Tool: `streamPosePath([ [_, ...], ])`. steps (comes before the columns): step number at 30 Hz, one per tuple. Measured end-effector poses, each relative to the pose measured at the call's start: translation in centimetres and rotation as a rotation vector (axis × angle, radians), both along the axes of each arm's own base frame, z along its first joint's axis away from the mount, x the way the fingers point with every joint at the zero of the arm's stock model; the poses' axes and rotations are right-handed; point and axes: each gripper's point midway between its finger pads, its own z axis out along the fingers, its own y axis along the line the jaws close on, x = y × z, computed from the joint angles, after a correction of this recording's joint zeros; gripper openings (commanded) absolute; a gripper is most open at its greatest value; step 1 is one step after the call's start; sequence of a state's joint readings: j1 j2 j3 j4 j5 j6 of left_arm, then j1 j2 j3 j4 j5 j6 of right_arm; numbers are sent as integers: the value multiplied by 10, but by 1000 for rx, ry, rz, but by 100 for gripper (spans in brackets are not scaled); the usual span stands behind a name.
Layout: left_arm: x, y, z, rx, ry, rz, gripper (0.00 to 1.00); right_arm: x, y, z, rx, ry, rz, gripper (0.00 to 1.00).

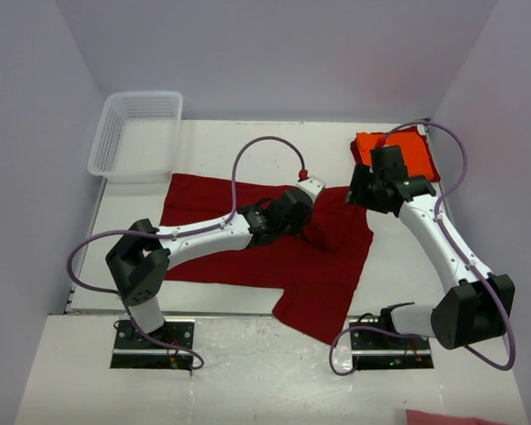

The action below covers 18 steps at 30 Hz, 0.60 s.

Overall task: Fold and stack the t-shirts
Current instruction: Fold the flattened tshirt in 1/3 of the way

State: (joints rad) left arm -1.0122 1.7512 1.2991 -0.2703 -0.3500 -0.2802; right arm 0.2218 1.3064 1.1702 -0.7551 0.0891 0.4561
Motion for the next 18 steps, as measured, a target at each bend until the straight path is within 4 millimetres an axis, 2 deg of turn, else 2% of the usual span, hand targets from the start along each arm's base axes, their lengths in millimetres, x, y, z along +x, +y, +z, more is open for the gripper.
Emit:
streamPosePath([
  [6,-17,17,-33,56,64,-2,0,-24,3,-34,4,90,-15,62],
  [11,-26,25,-53,81,107,-9,0,-48,25,-49,7,125,41,62],
  [14,-27,23,-62,87,120,-8,14,-60,33,-58,8,143,68,57],
  [17,-27,23,-67,91,128,-2,33,-67,31,-67,3,170,59,55],
  [18,-27,24,-69,91,129,2,44,-67,30,-68,2,173,56,55],
])
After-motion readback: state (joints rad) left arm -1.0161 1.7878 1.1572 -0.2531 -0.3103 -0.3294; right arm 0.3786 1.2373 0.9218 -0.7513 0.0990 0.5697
